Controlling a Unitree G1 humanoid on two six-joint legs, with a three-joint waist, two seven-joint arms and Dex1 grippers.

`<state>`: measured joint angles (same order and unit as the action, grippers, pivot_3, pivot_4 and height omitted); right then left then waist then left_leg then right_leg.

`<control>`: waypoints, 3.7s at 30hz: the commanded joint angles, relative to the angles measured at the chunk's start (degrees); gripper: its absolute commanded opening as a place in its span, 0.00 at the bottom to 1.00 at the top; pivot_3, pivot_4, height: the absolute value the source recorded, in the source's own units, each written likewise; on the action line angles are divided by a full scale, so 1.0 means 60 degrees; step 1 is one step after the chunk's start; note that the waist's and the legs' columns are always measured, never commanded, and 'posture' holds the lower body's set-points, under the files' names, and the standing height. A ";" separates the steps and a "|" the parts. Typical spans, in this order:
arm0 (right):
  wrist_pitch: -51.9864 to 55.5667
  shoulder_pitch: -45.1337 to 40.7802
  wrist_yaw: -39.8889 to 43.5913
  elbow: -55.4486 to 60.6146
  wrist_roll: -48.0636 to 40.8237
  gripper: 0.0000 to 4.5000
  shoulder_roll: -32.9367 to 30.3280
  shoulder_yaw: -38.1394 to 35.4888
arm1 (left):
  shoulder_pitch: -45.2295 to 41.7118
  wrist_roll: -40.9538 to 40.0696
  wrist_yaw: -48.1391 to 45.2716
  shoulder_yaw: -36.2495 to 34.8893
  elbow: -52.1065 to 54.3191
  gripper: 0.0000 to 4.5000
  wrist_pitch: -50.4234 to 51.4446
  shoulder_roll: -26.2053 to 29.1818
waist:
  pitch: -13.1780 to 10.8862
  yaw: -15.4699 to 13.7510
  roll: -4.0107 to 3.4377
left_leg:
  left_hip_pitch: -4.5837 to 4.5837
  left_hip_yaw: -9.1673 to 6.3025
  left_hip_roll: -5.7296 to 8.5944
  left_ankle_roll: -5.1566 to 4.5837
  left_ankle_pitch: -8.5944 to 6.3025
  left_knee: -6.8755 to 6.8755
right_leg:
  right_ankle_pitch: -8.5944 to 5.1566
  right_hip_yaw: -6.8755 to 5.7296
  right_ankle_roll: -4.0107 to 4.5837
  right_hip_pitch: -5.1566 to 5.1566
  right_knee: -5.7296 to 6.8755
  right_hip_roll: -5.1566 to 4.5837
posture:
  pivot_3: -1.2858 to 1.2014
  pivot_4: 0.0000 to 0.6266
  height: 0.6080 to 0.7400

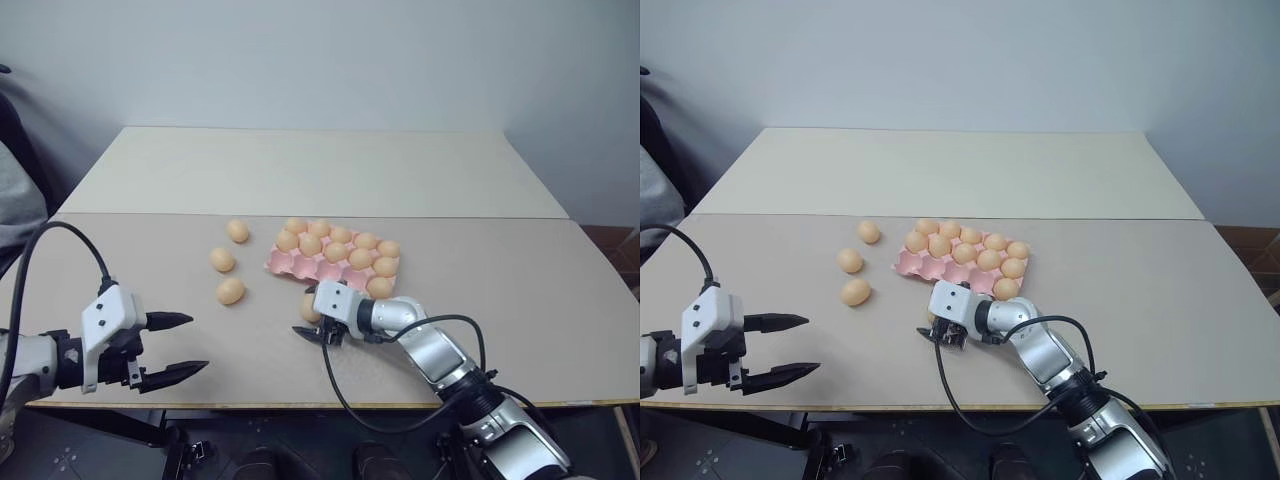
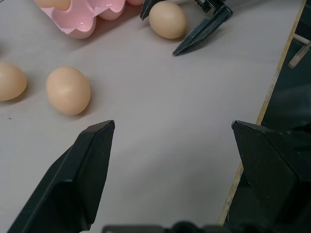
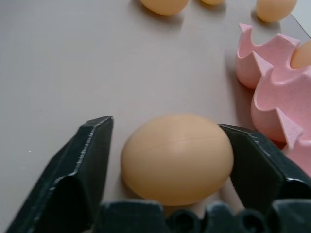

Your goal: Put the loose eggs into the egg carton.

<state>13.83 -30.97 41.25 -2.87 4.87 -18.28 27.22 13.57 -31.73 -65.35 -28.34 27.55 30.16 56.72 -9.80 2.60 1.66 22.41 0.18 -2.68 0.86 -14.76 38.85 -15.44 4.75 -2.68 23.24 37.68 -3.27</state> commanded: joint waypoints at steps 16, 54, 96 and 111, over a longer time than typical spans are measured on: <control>0.1106 0.0123 0.0061 0.2380 -0.1070 0.58 -0.0890 -0.2421 | -0.0105 -0.0101 0.0059 -0.0170 0.0169 0.93 -0.0146 -0.0027 | -0.0001 -0.0017 0.0001 | -0.0002 -0.0003 -0.0001 0.0000 0.0000 -0.0002 | 0.0000 -0.0003 0.0000 -0.0004 -0.0001 -0.0001 | 0.52 0.24 1.00; 0.1678 0.2451 0.3237 0.5786 -0.4747 1.00 -0.4916 -0.5522 | 0.0367 0.0208 0.0830 -0.1059 0.0073 0.93 -0.0514 -0.0692 | -0.0006 0.0001 0.0009 | -0.0004 -0.0003 -0.0003 -0.0001 0.0000 -0.0011 | -0.0003 -0.0005 0.0005 -0.0012 -0.0013 -0.0001 | 0.52 0.24 1.00; 0.2870 0.3888 0.1533 0.7193 -0.5212 1.00 -0.5703 -0.6269 | -0.6604 0.3534 0.2608 0.4925 -0.7232 0.85 -0.3195 -0.3904 | -0.0003 -0.0285 0.0024 | 0.0015 -0.0014 0.0013 -0.0002 0.0000 0.0008 | -0.0001 -0.0011 -0.0001 -0.0014 -0.0011 -0.0001 | 0.52 0.24 1.00; 0.2883 0.3827 0.1215 0.7236 -0.5205 1.00 -0.5682 -0.6188 | -0.6429 0.3109 0.2249 0.4643 -0.6491 0.38 -0.3215 -0.4044 | -0.0003 -0.0293 0.0024 | 0.0018 -0.0018 0.0014 -0.0001 0.0000 0.0010 | -0.0001 -0.0011 -0.0001 -0.0014 -0.0012 -0.0002 | 0.52 0.24 1.00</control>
<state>30.70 -7.57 49.32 38.81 -25.99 -51.79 -8.18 -24.89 -10.50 -50.66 0.98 -15.12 11.40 32.76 -9.82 0.84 1.81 22.52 0.07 -2.60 0.85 -14.76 38.91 -15.44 4.68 -2.69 23.16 37.61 -3.29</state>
